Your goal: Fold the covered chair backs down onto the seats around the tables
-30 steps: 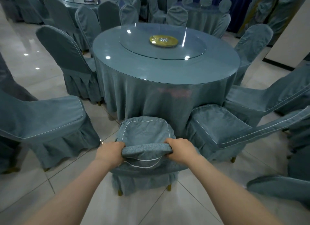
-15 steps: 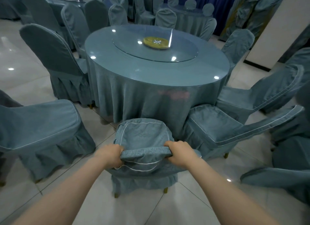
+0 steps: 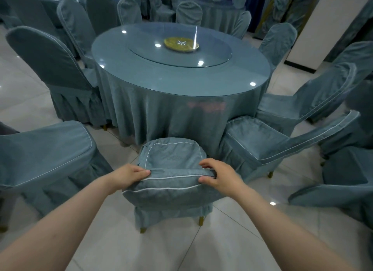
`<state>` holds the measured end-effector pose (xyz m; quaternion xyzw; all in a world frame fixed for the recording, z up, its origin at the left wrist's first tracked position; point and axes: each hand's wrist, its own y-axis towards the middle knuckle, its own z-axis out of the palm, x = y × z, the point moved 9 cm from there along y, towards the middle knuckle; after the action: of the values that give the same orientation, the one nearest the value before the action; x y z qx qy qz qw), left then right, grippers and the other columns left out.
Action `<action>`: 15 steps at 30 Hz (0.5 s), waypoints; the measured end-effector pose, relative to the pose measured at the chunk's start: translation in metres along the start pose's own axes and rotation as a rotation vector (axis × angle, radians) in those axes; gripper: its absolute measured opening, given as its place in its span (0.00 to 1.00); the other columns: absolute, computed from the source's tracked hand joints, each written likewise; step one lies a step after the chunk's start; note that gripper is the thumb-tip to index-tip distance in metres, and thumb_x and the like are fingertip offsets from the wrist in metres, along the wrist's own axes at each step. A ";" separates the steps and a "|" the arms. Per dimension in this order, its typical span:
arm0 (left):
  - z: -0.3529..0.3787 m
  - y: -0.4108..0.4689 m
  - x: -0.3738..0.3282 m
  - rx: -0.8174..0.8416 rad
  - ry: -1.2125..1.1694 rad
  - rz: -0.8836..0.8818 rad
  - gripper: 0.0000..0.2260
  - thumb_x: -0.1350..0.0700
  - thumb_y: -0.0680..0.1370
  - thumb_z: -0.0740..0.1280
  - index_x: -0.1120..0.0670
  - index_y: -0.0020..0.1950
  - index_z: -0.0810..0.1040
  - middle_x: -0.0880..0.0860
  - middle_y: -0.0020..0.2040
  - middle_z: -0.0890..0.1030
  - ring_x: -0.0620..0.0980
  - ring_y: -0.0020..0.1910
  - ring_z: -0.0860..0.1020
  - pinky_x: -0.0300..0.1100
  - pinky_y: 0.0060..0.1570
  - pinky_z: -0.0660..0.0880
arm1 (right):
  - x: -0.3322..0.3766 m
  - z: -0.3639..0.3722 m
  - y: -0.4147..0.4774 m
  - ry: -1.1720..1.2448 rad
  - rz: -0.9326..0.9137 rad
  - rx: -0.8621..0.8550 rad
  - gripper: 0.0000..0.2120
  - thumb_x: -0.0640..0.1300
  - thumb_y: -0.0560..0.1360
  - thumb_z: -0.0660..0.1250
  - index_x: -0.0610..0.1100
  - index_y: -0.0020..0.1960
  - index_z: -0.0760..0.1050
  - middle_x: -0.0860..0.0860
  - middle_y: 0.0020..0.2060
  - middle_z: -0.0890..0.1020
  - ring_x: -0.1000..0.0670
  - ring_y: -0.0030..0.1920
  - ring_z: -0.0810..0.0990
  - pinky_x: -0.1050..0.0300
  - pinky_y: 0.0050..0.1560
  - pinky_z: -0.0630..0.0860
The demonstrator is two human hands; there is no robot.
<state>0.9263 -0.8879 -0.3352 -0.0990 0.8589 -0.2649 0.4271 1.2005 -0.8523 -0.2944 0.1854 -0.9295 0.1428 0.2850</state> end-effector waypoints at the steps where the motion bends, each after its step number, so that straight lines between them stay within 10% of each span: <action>1: -0.003 0.002 -0.002 -0.041 0.020 0.006 0.17 0.44 0.77 0.64 0.55 0.42 0.83 0.50 0.39 0.84 0.45 0.37 0.80 0.34 0.38 0.73 | 0.002 -0.001 0.001 -0.036 -0.021 -0.018 0.20 0.61 0.71 0.68 0.56 0.60 0.73 0.58 0.55 0.78 0.54 0.56 0.75 0.56 0.58 0.72; 7: -0.019 0.015 -0.026 -0.327 0.147 0.087 0.08 0.55 0.76 0.68 0.52 0.54 0.82 0.49 0.51 0.82 0.48 0.49 0.79 0.38 0.49 0.72 | 0.008 -0.010 0.003 -0.095 -0.044 -0.160 0.16 0.55 0.79 0.59 0.50 0.62 0.74 0.52 0.55 0.80 0.50 0.56 0.75 0.53 0.56 0.71; 11: 0.002 0.004 -0.054 -0.166 -0.063 0.249 0.03 0.49 0.76 0.68 0.43 0.45 0.82 0.40 0.44 0.83 0.37 0.43 0.79 0.24 0.40 0.70 | 0.007 -0.002 -0.003 -0.084 -0.079 -0.029 0.15 0.60 0.74 0.64 0.54 0.56 0.74 0.58 0.45 0.79 0.54 0.46 0.76 0.58 0.41 0.69; 15: 0.041 -0.011 -0.060 -0.030 0.296 0.334 0.15 0.45 0.70 0.73 0.43 0.55 0.78 0.39 0.47 0.80 0.39 0.47 0.77 0.24 0.41 0.67 | 0.003 0.003 -0.001 -0.243 -0.087 0.099 0.19 0.56 0.67 0.71 0.54 0.55 0.73 0.58 0.44 0.79 0.51 0.46 0.78 0.56 0.41 0.72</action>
<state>0.9947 -0.8889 -0.3088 0.0781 0.9205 -0.1896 0.3326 1.1970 -0.8550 -0.2944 0.2554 -0.9400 0.1526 0.1669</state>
